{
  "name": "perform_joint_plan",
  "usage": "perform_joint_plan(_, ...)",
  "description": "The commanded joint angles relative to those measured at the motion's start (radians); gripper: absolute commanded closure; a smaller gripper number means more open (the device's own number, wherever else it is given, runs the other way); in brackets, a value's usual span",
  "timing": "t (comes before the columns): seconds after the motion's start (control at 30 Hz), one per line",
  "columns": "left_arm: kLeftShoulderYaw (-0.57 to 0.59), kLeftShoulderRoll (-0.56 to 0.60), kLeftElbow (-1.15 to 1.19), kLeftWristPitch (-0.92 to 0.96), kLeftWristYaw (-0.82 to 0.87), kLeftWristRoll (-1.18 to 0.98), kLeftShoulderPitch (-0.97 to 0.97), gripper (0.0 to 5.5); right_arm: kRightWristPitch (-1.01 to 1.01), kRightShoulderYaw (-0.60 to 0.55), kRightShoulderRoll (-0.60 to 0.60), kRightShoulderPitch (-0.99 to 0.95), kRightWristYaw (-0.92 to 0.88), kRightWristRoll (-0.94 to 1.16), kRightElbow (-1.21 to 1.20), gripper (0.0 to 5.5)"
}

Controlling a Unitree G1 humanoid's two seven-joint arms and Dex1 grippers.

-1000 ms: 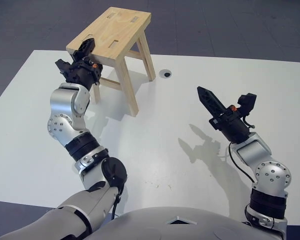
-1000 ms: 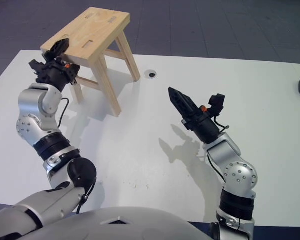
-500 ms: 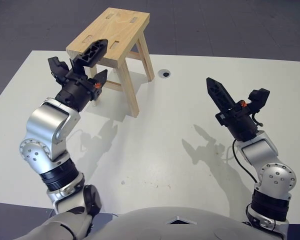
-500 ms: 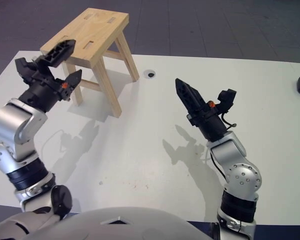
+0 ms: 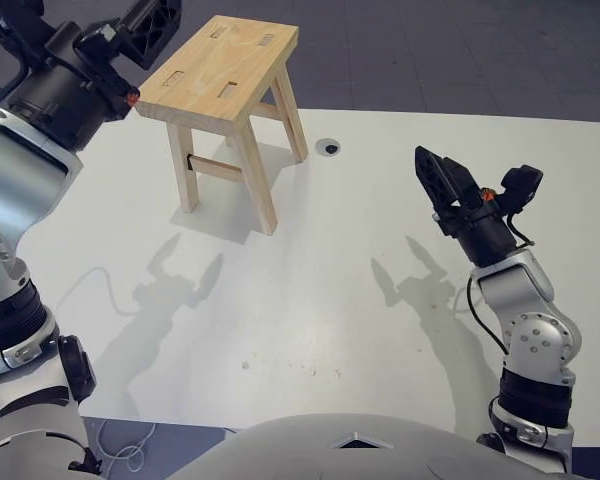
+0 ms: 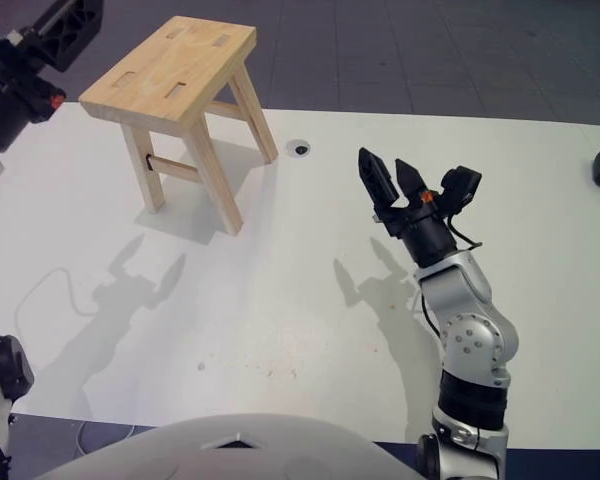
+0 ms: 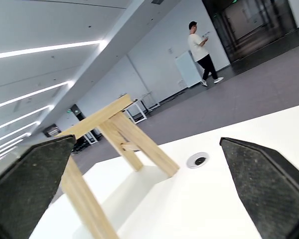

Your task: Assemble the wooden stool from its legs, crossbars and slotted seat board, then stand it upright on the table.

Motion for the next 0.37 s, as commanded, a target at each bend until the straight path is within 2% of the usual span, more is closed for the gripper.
perform_joint_plan(0.03, -0.213, -0.095, 0.147, -0.336, -0.027, 0.599, 0.153, 0.12, -0.17, 0.111, 0.013, -0.089, -0.139, -0.387, 0.157, 0.1)
perform_joint_plan(0.2, -0.239, -0.214, 0.23, -0.456, -0.013, 0.76, 0.175, 0.12, -0.317, 0.189, 0.026, -0.117, -0.204, -0.634, 0.279, 0.1)
perform_joint_plan(0.37, -0.238, -0.285, 0.31, -0.508, -0.123, 0.831, 0.12, 0.12, -0.44, 0.193, 0.095, -0.146, -0.261, -0.743, 0.376, 0.1)
